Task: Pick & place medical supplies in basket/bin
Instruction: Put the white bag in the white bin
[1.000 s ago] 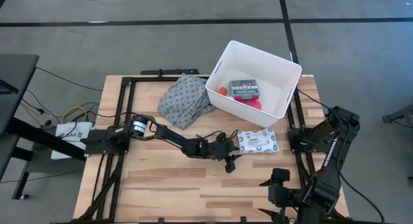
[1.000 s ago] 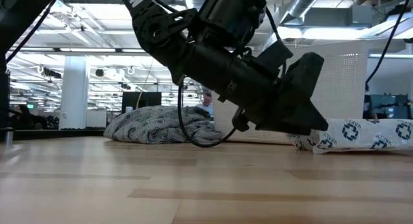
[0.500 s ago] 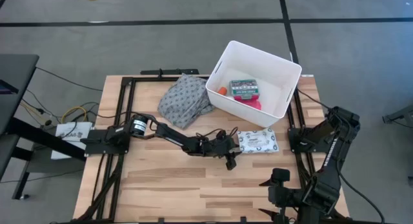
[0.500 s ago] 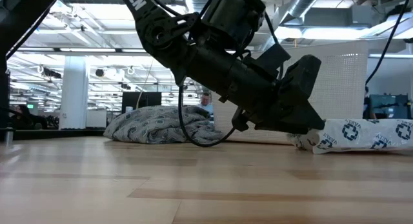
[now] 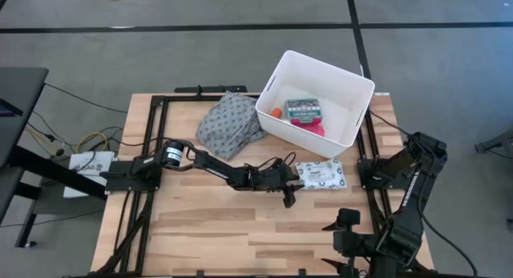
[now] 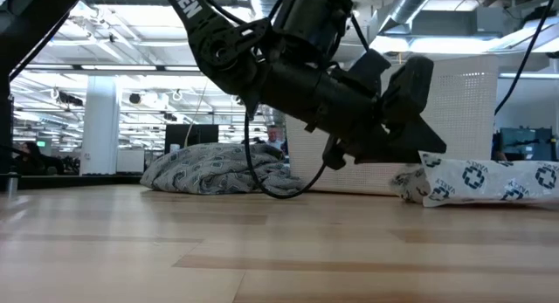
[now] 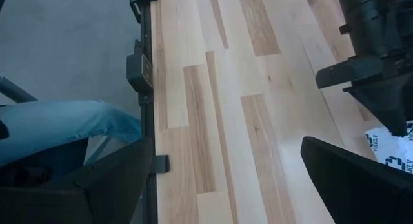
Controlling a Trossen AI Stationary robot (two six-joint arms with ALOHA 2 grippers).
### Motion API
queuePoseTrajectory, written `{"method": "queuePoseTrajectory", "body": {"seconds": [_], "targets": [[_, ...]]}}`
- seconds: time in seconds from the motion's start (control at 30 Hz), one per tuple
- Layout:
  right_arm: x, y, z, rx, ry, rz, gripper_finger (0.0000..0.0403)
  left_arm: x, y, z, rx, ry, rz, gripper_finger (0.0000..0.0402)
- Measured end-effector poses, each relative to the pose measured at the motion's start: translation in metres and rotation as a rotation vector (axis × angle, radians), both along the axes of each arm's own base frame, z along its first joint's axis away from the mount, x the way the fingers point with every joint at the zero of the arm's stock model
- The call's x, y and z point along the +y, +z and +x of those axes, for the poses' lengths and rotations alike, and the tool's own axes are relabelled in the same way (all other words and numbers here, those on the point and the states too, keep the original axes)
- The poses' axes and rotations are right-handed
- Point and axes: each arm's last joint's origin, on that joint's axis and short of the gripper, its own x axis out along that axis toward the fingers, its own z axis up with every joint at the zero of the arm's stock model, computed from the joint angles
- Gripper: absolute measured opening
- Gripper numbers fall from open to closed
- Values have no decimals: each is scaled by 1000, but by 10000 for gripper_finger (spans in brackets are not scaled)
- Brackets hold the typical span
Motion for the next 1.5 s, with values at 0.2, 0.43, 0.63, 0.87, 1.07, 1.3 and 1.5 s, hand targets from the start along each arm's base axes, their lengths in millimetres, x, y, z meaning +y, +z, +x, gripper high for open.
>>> {"method": "queuePoseTrajectory", "body": {"seconds": [0.2,0.43,0.63,0.87,1.07,1.3,1.5], "targets": [[0,0,0,0,0,0,392,0,-1,0,16,2,0,151],[0,0,0,0,0,0,392,1,-5,-2,50,23,-50,151],[0,0,0,0,0,0,392,1,-1,0,-2,27,-59,151],[0,0,0,0,0,0,392,2,-1,0,3,24,-62,151],[0,0,0,0,0,0,393,2,-2,-1,12,29,-74,151],[0,0,0,0,1,0,392,3,-2,-1,6,70,-79,151],[0,0,0,-4,28,-29,392,3,-1,0,-8,84,-82,151]]}}
